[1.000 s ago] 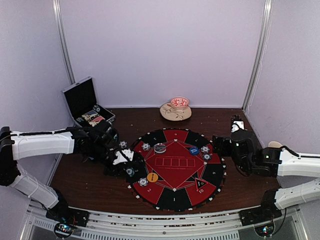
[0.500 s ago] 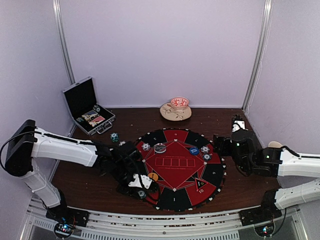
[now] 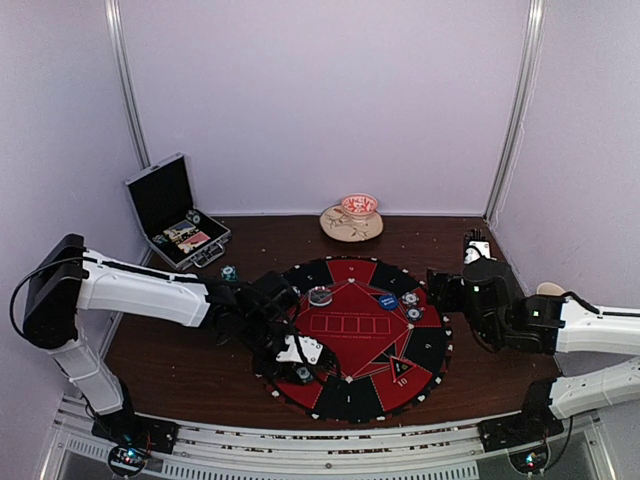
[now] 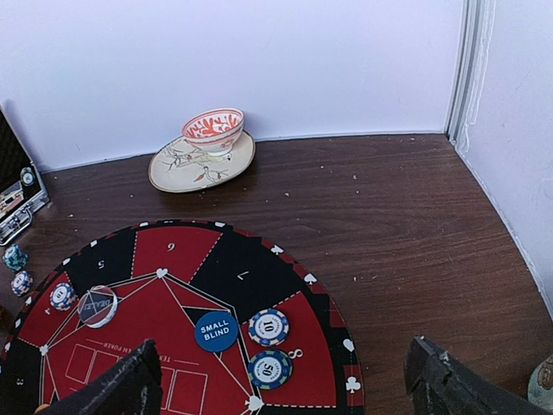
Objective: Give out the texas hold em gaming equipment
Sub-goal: Place the poker chips pile at the big blind area.
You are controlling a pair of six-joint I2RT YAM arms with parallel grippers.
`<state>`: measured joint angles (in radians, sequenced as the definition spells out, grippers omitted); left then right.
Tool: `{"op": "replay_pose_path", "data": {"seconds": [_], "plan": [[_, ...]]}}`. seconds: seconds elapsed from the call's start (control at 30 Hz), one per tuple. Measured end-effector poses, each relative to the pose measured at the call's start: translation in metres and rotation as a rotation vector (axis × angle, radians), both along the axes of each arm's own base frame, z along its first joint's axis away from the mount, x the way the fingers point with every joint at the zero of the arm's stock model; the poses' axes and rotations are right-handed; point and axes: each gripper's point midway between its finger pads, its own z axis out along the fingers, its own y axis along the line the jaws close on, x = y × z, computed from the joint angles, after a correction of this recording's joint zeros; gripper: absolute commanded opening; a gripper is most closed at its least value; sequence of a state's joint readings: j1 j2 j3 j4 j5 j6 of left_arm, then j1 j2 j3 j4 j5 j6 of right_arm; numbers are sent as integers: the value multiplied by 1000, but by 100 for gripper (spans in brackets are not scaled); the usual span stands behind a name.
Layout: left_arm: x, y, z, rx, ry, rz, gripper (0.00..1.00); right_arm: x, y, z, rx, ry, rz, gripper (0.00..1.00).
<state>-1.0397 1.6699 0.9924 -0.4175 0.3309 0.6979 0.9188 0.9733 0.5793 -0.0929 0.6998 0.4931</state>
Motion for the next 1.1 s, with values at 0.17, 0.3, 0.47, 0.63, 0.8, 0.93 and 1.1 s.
{"op": "replay_pose_path", "data": {"seconds": [0.17,0.3,0.47,0.63,0.8,0.93,1.1], "plan": [[1,-1,-14,31,16,1,13,0,0,2,5,-3,0,99],[2,0,-17,41,10,5,14,0,-1,2,7,-5,0,99],[4,-1,-17,40,-1,9,16,0,-1,2,7,-5,0,99],[8,-3,-24,49,-18,15,16,0,-1,2,7,-5,0,99],[10,-3,-33,68,-24,20,16,0,-1,2,7,-5,0,99],[12,-3,-33,67,-36,26,16,0,-1,2,7,-5,0,99],[15,-3,-33,70,-48,32,22,-1,-1,3,8,-6,0,99]]}}
